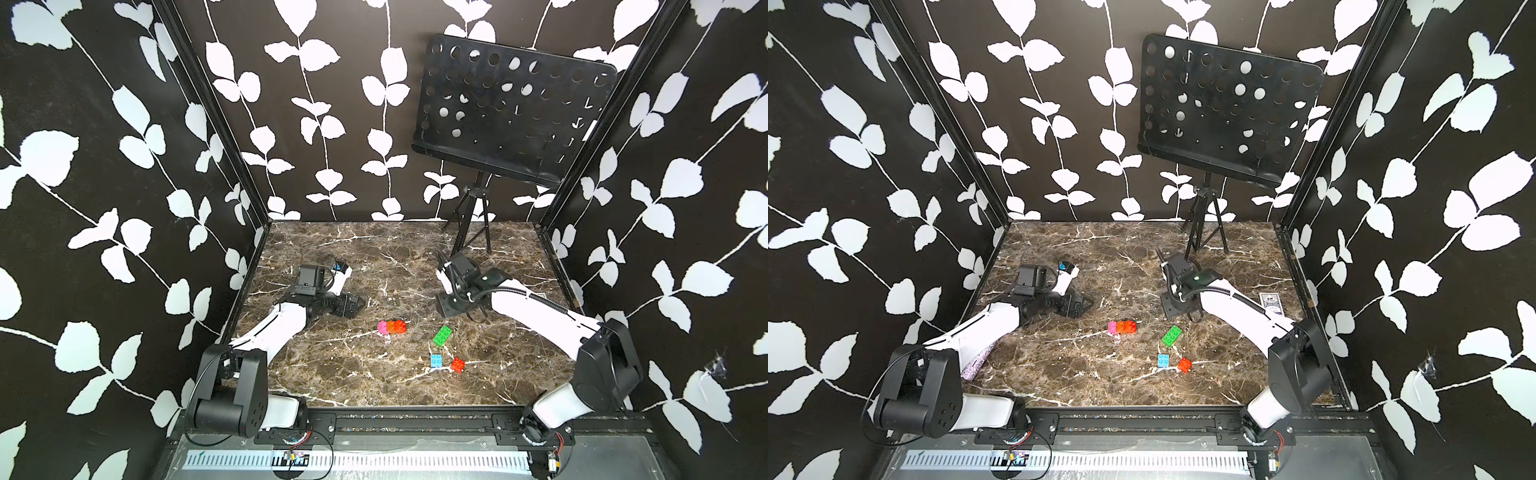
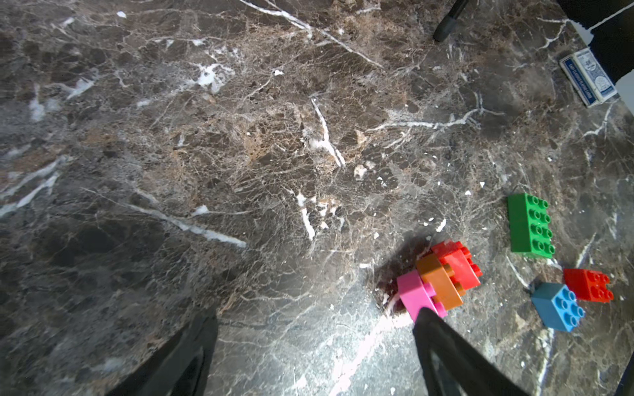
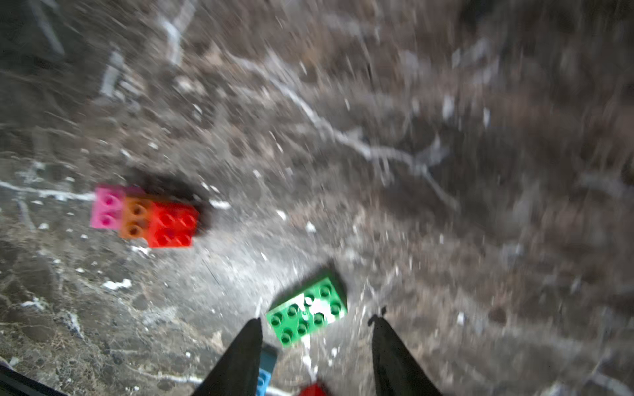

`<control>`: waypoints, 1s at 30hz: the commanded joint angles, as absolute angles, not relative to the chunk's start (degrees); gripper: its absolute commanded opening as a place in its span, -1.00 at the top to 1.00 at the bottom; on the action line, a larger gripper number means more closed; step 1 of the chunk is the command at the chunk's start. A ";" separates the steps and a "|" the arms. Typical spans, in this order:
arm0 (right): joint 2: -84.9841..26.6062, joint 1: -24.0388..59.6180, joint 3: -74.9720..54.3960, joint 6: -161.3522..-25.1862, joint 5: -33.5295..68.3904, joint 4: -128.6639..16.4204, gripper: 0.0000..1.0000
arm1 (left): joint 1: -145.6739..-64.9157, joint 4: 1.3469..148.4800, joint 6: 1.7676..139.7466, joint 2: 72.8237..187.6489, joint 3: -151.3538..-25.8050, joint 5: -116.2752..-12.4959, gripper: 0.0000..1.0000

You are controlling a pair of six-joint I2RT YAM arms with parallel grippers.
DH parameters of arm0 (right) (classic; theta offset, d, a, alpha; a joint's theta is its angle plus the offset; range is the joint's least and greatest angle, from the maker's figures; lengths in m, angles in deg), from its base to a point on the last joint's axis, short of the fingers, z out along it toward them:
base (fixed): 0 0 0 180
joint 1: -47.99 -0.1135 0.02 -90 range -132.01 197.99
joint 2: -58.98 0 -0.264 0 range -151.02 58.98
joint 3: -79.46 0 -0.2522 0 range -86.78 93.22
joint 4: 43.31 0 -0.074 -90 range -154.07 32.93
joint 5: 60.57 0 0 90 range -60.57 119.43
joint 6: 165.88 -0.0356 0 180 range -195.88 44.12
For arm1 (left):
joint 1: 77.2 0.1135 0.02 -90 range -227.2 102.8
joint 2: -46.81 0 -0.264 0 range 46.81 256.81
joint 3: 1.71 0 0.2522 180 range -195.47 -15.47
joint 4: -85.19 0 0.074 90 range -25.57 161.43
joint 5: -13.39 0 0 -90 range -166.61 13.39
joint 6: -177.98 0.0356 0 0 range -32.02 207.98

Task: Assemble the letter y with lego
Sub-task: Pick up the lego brick from the center of the board.

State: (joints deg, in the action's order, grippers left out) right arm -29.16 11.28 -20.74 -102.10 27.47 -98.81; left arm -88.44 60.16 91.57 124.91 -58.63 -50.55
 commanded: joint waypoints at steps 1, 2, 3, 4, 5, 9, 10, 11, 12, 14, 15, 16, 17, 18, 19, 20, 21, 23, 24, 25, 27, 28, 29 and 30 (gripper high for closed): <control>-27.25 10.81 -24.89 -120.49 27.28 -102.48 -0.05 | -88.68 59.16 91.58 124.51 -59.69 -50.38 -0.82; -27.33 10.77 -26.12 -122.21 26.64 -101.93 -0.07 | -88.70 59.21 91.63 124.47 -59.68 -50.42 -0.82; -27.70 10.80 -27.16 -123.48 25.89 -100.83 -0.08 | -88.67 59.21 91.68 124.34 -59.60 -50.51 -0.82; -28.04 10.81 -27.88 -124.31 25.31 -99.93 -0.08 | -88.71 59.30 91.67 124.34 -59.52 -50.52 -0.82; -28.78 10.81 -28.40 -124.93 24.62 -99.09 -0.09 | -88.66 59.38 91.69 124.26 -59.51 -50.52 -0.82; -32.16 10.73 -27.68 -125.12 22.41 -95.72 -0.12 | -88.69 59.48 91.84 124.04 -59.20 -50.56 -0.82; -33.08 10.72 -27.07 -124.70 22.31 -95.51 -0.12 | -88.70 59.48 91.84 123.93 -59.21 -50.60 -0.82; -34.78 10.73 -26.18 -124.14 22.17 -95.57 -0.13 | -88.63 59.48 91.94 123.82 -59.21 -50.68 -0.82; -35.99 10.72 -25.39 -123.61 22.07 -95.64 -0.12 | -88.68 59.46 92.01 123.71 -59.24 -50.77 -0.82; -38.04 10.64 -23.79 -122.71 21.64 -96.26 -0.13 | -88.70 59.40 92.25 123.54 -59.23 -50.95 -0.83; -39.01 10.64 -23.24 -122.33 21.54 -96.50 -0.13 | -88.65 59.39 92.36 123.45 -59.24 -51.11 -0.83; -39.79 10.64 -22.70 -121.99 21.52 -96.60 -0.13 | -88.62 59.31 92.47 123.37 -59.19 -51.21 -0.83; -40.47 10.58 -22.21 -121.78 21.59 -96.87 -0.13 | -88.67 59.35 92.59 123.36 -59.19 -51.21 -0.83; -41.04 10.55 -21.81 -121.53 21.85 -97.19 -0.12 | -88.64 59.30 92.67 123.39 -59.16 -51.30 -0.83; -41.63 10.57 -21.41 -121.25 21.97 -97.30 -0.11 | -88.63 59.30 92.64 123.40 -59.18 -51.31 -0.83; -42.09 10.48 -21.07 -120.93 22.14 -97.32 -0.10 | -88.63 59.31 92.72 123.36 -59.11 -51.31 -0.83; -42.61 10.46 -20.76 -120.69 22.16 -97.39 -0.08 | -88.62 59.31 92.71 123.37 -59.09 -51.37 -0.83; -43.79 10.40 -19.79 -120.06 22.53 -98.05 -0.03 | -88.63 59.39 92.70 123.47 -59.15 -51.29 -0.83; -44.24 10.24 -19.38 -119.71 22.73 -98.55 -0.01 | -88.66 59.39 92.75 123.49 -59.12 -51.30 -0.83; -44.75 10.04 -19.04 -119.35 23.27 -98.98 0.01 | -88.71 59.39 92.80 123.47 -59.13 -51.35 -0.83; -45.34 9.55 -18.62 -118.56 23.97 -99.68 0.11 | -88.66 59.35 92.95 123.36 -59.14 -51.39 -0.83; -45.52 9.35 -18.27 -118.18 24.34 -100.24 0.16 | -88.68 59.35 93.03 123.41 -59.11 -51.48 -0.83; -45.80 9.18 -17.85 -117.47 24.86 -101.22 0.23 | -88.64 59.22 93.07 123.36 -59.10 -51.48 -0.83; -45.94 8.98 -17.34 -116.89 25.35 -102.09 0.27 | -88.64 59.23 93.08 123.40 -59.15 -51.49 -0.83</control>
